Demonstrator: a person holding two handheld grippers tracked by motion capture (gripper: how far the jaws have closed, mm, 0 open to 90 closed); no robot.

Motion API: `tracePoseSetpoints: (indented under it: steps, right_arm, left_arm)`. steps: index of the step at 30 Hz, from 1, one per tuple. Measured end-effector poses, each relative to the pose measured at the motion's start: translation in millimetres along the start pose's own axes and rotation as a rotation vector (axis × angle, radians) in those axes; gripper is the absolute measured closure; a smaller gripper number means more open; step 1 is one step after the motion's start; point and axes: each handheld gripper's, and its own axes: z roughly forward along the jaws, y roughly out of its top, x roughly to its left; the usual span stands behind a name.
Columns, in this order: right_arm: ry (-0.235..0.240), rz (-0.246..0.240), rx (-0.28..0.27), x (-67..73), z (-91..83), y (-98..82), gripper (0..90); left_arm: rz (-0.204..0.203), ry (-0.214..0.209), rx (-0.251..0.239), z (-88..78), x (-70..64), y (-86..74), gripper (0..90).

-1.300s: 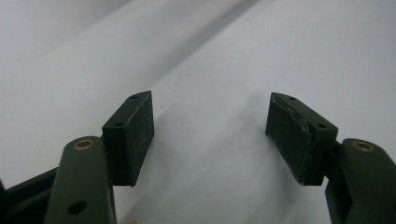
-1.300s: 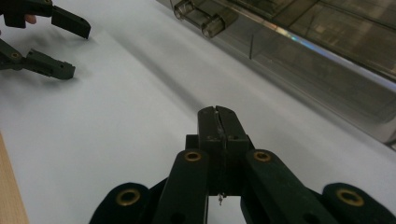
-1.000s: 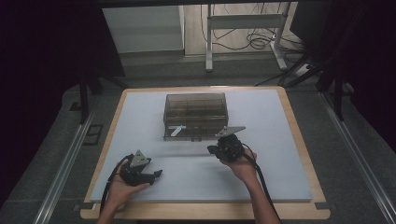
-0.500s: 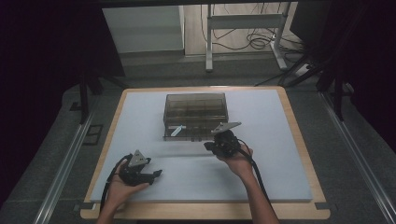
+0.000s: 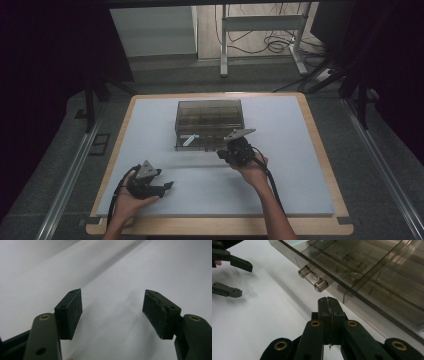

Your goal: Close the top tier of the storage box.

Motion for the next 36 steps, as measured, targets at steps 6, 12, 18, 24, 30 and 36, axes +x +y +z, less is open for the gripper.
tracePoseSetpoints:
  steps: [6, 12, 18, 24, 30, 36]
  right_arm:
    - [-0.012, -0.011, 0.006, 1.0, 1.3, 5.8, 88.6]
    - [-0.012, -0.007, 0.002, -0.4, 2.0, 6.9, 88.6]
    - [-0.015, -0.003, -0.002, -2.1, 1.7, 7.7, 88.6]
    - [-0.018, -0.003, -0.002, -3.0, 2.3, 8.2, 88.6]
    - [-0.019, 0.003, -0.006, -5.0, 3.3, 8.9, 88.6]
    - [-0.021, 0.007, -0.007, -7.1, 4.2, 9.6, 88.6]
  left_arm:
    - [0.006, 0.007, -0.012, -1.5, -1.0, 0.6, 32.9]
    - [0.009, 0.005, -0.007, -0.7, -1.3, 0.8, 32.9]
    - [0.01, 0.004, -0.005, -0.6, -1.6, 0.8, 32.9]
    - [0.009, 0.004, -0.005, -0.4, -1.6, 0.4, 33.0]
    - [0.01, 0.005, -0.001, 0.2, -1.6, 0.0, 32.9]
    - [0.009, 0.007, 0.0, 0.2, -1.4, -0.5, 33.0]
